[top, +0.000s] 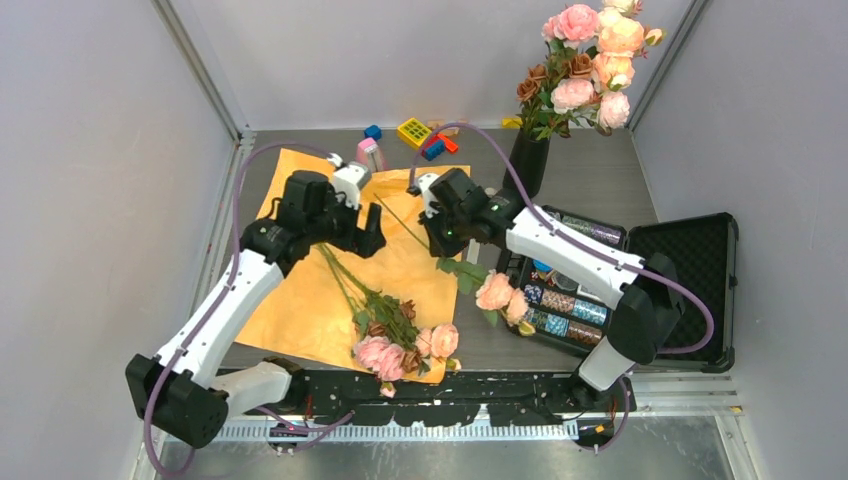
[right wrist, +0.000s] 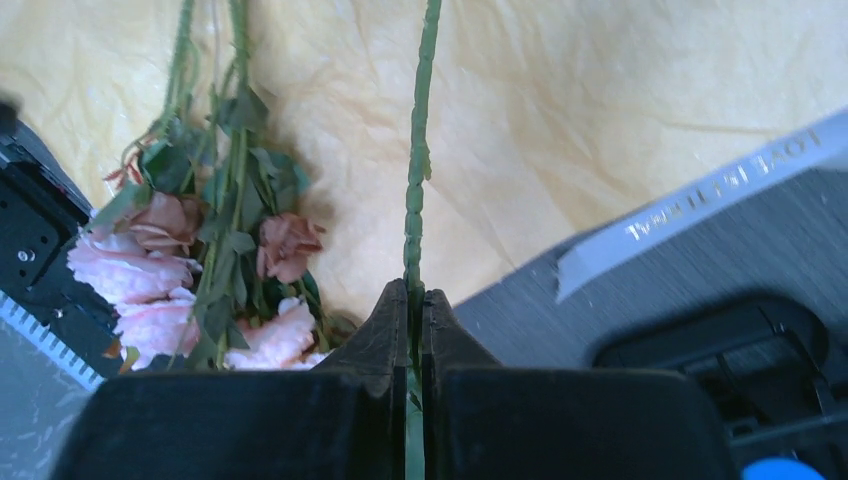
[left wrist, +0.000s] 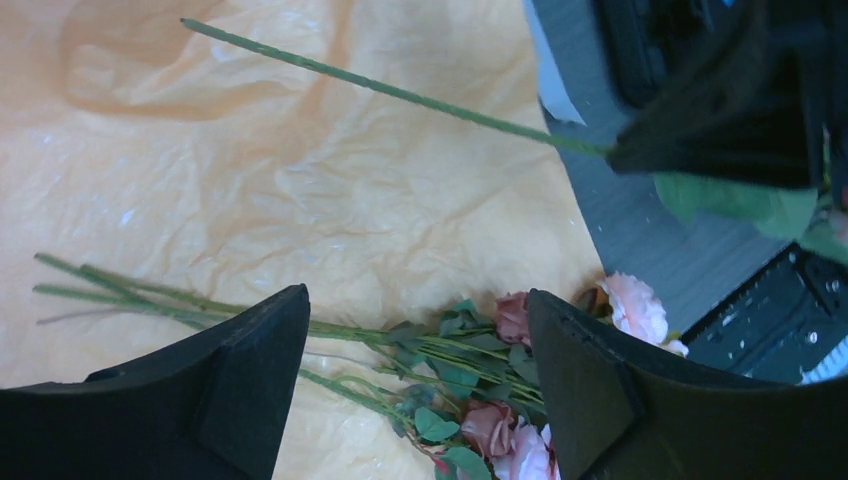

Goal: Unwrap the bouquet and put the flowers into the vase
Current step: Pick up the fake flower from the wrapping paper.

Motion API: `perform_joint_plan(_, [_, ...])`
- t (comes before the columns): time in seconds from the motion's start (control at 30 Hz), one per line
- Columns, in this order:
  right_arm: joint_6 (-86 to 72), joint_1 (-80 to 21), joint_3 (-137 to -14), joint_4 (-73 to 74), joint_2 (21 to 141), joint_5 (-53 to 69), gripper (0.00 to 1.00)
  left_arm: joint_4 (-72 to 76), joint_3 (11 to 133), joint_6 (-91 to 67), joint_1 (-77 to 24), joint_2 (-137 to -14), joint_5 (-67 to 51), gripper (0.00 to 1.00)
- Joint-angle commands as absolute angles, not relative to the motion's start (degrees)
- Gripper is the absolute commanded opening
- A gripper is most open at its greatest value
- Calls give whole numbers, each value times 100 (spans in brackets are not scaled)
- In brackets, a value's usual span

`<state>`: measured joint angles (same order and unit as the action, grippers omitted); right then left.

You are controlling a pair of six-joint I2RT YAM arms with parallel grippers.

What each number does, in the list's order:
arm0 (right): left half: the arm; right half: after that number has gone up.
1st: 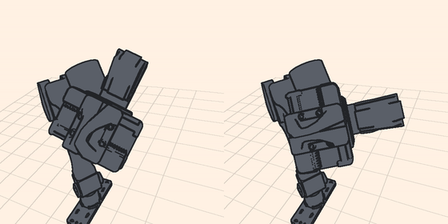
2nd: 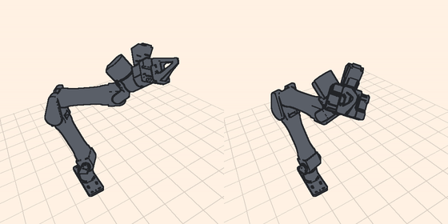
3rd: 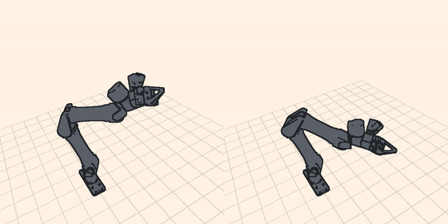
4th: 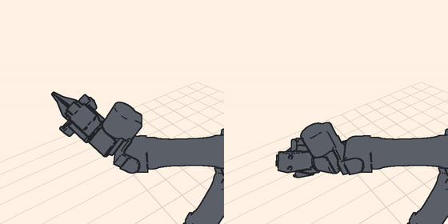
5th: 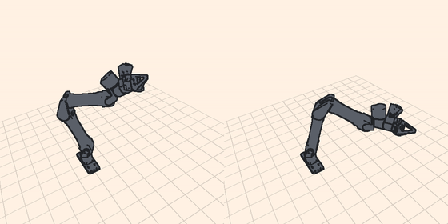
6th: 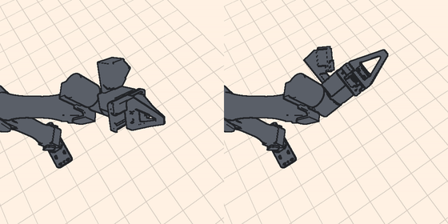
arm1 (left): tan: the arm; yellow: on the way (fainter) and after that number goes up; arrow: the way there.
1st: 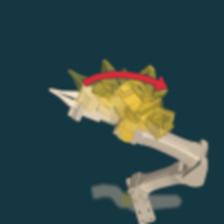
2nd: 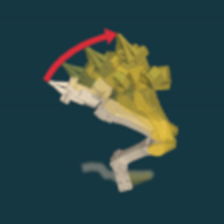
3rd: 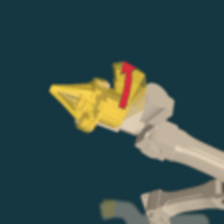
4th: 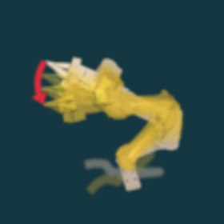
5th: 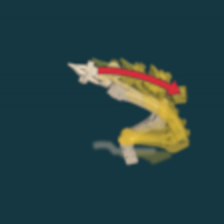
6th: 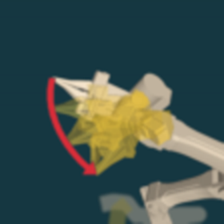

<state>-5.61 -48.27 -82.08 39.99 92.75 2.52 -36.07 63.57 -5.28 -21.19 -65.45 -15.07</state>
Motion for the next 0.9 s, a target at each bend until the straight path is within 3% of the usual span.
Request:
perform_joint_plan(0.0, [-472, -4472, -8551, 5015, 8903, 1039, 0, -3410, 6222, 304, -2888, -6209, -1678, 82])
perform_joint_plan(0.4, [-427, -4436, -8943, 6275, 8819, 3105, 0, -2873, 5308, 1499, -4707, -5372, -711, 84])
perform_joint_plan(0.87, [-36, -4730, -9243, 6978, 8887, 3741, 0, -2933, 5175, 1819, -5282, -5539, -639, 83])
